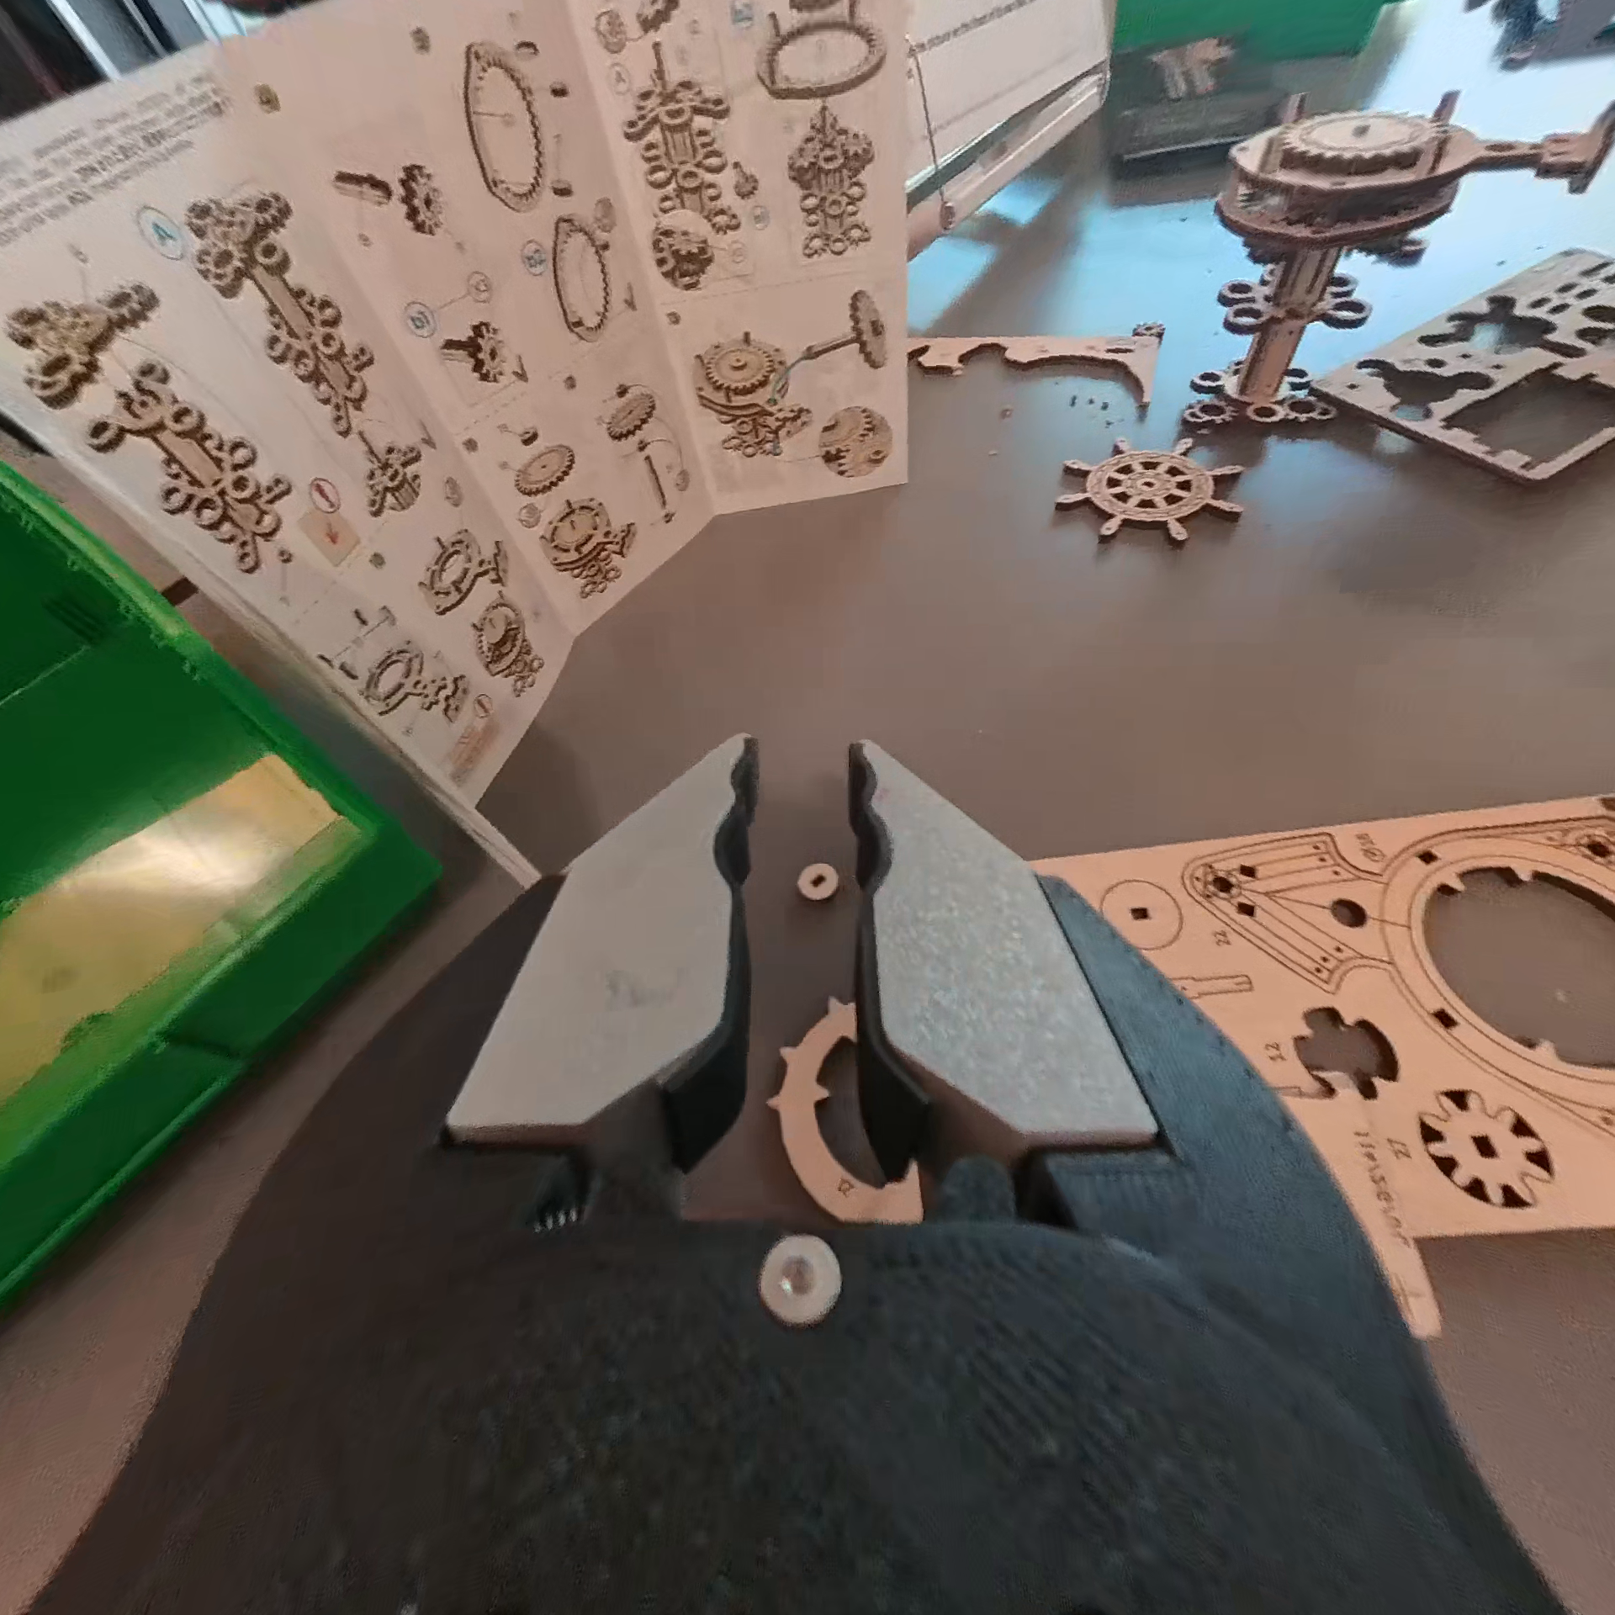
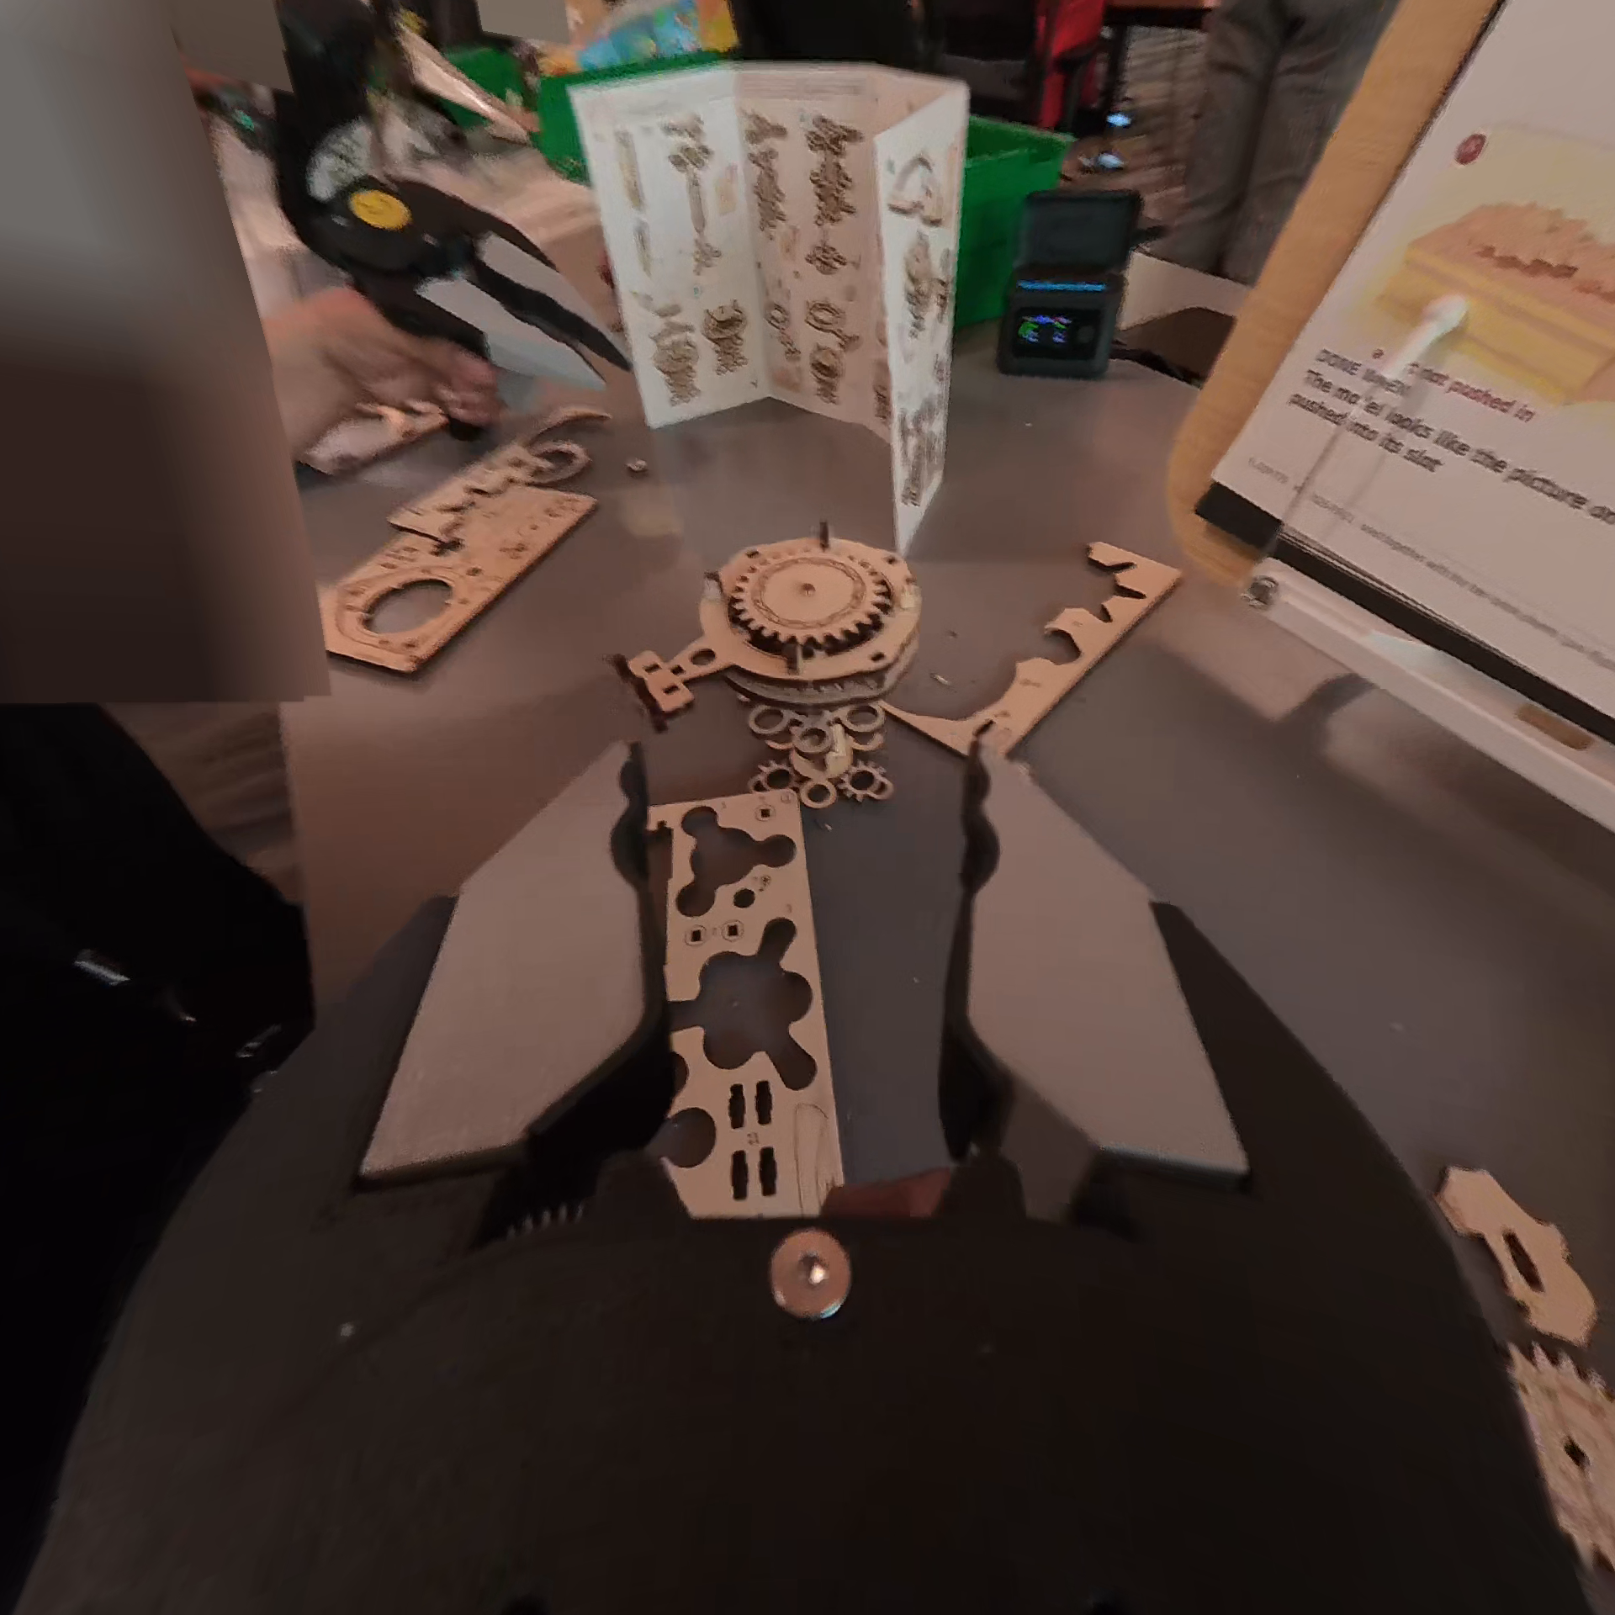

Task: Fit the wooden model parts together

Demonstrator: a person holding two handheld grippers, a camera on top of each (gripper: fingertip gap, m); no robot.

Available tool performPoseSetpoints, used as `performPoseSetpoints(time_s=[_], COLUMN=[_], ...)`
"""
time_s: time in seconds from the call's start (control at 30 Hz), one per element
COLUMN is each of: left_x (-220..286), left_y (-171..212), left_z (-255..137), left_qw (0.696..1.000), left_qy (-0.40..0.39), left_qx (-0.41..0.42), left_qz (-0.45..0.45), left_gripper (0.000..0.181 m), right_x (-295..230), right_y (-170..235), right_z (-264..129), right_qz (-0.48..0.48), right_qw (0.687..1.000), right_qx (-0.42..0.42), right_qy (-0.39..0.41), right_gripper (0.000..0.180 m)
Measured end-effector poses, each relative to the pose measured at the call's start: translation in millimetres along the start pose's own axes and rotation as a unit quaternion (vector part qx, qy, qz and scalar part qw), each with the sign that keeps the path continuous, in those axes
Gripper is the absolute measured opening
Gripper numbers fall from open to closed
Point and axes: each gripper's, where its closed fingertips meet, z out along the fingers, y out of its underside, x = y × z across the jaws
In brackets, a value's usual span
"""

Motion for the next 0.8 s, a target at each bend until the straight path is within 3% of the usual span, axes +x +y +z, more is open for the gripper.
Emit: performPoseSetpoints(time_s=[0.07,0.23,0.43,0.8], left_x=[1.9,-1.5,-13.0,-7.4], left_y=[6.1,4.1,12.3,28.0], left_z=[3.6,1.0,-7.2,2.8], left_qw=[1.000,1.000,0.999,0.997], left_qy=[0.003,-0.010,-0.024,-0.007], left_qx=[-0.016,-0.006,-0.030,-0.077], left_qz=[-0.004,-0.002,-0.027,-0.028], left_gripper=[0.021,0.023,0.027,0.029], right_x=[7.2,8.9,25.4,66.7], right_y=[8.4,10.7,-24.7,-16.0], right_z=[7.0,29.2,17.5,-0.6], right_qz=[-0.009,-0.019,-0.028,0.017], right_qw=[0.999,0.997,0.998,0.989], right_qx=[-0.023,-0.054,0.021,0.118], right_qy=[0.045,0.044,0.056,0.083], right_gripper=[0.091,0.101,0.094,0.087])
